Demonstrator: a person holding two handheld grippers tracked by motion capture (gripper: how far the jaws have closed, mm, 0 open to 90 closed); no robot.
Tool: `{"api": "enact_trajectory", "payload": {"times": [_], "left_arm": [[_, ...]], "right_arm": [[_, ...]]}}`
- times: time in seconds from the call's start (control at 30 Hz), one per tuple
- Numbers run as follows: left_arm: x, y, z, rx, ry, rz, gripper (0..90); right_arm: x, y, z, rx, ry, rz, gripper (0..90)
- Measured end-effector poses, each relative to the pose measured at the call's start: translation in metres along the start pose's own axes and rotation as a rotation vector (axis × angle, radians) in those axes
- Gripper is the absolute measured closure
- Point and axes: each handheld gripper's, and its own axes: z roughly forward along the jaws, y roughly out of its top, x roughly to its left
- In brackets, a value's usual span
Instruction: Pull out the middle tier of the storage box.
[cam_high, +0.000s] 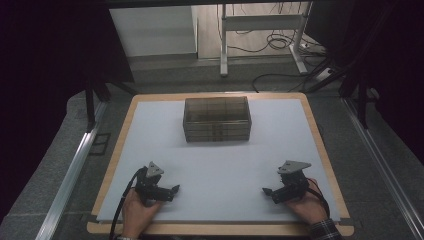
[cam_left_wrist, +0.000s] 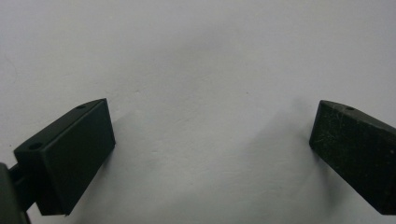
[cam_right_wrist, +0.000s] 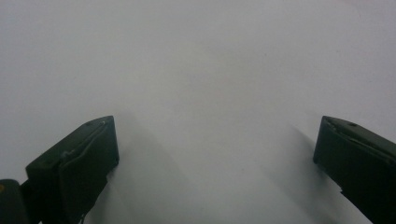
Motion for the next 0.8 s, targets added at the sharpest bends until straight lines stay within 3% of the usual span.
{"api": "enact_trajectory", "payload": {"times": [0.8], "left_arm": [[0.0006, 0.0002, -0.0003, 0.006, -0.001, 0.006, 0.0]], "right_arm": [[0.0009, 0.0025, -0.0016, 0.011, -0.008, 0.005, 2.9]]}}
